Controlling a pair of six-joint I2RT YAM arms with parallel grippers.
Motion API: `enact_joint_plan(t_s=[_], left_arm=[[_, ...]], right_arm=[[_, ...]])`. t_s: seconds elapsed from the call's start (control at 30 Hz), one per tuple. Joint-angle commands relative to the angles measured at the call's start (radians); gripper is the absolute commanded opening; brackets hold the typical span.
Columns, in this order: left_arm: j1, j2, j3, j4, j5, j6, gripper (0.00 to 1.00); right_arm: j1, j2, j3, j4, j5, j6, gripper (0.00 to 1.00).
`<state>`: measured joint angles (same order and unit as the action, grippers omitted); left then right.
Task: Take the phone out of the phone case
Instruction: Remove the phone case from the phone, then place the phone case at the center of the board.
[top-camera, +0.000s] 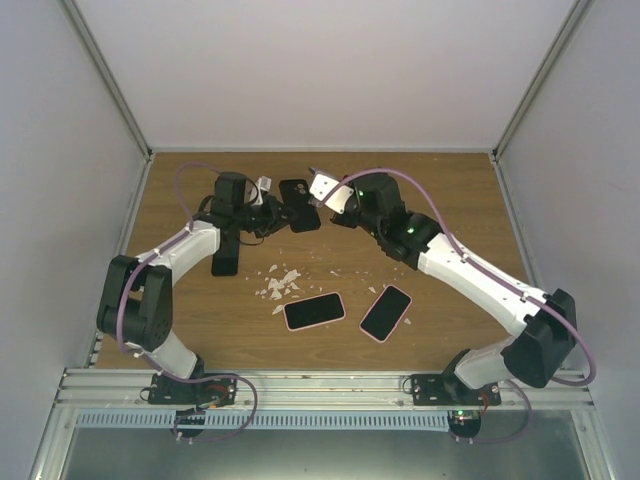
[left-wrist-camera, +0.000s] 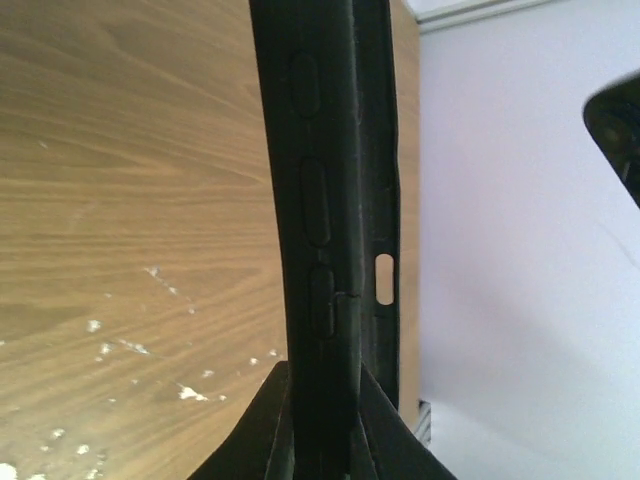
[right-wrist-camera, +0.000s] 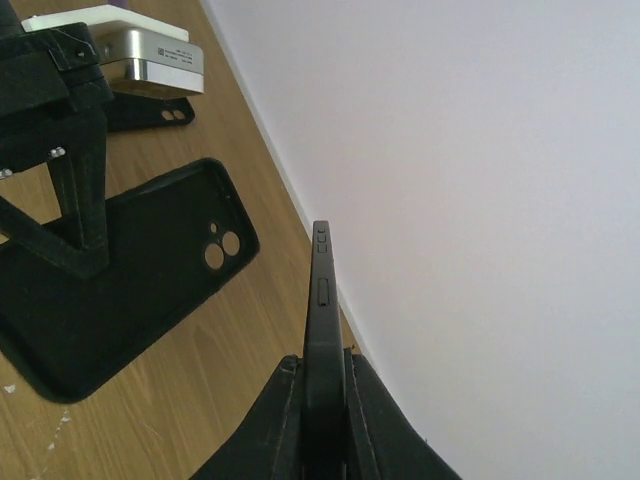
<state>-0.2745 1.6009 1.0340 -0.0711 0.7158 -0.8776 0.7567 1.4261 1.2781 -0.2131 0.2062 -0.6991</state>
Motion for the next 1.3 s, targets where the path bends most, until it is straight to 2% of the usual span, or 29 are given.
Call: enact_joint_plan(t_s=[0.0, 0.23, 0.63, 1.27], left_arm=[[0.024, 0.024, 0.059, -0.034, -0.063, 0.203, 0.0], [0.109, 0.114, 0.127, -0.098, -0.051, 0.351, 0.0], [0.148, 0.347, 0.381, -0.276, -0.016, 0.575, 0.0], [0.219, 0.618, 0.648, -0.401, 0.001, 0.666, 0.0]], right_arm=[[-0.02, -0.036, 0.047, -0.002, -0.017, 0.042, 0.0], [-0.052, -0.025, 0.064, -0.018, -0.053, 0.079, 0.0], [-0.069, 0.0, 0.068, -0.036, -0.067, 0.085, 0.0], [-0.079, 0.045, 0.073, -0.047, -0.099, 0.108, 0.0]])
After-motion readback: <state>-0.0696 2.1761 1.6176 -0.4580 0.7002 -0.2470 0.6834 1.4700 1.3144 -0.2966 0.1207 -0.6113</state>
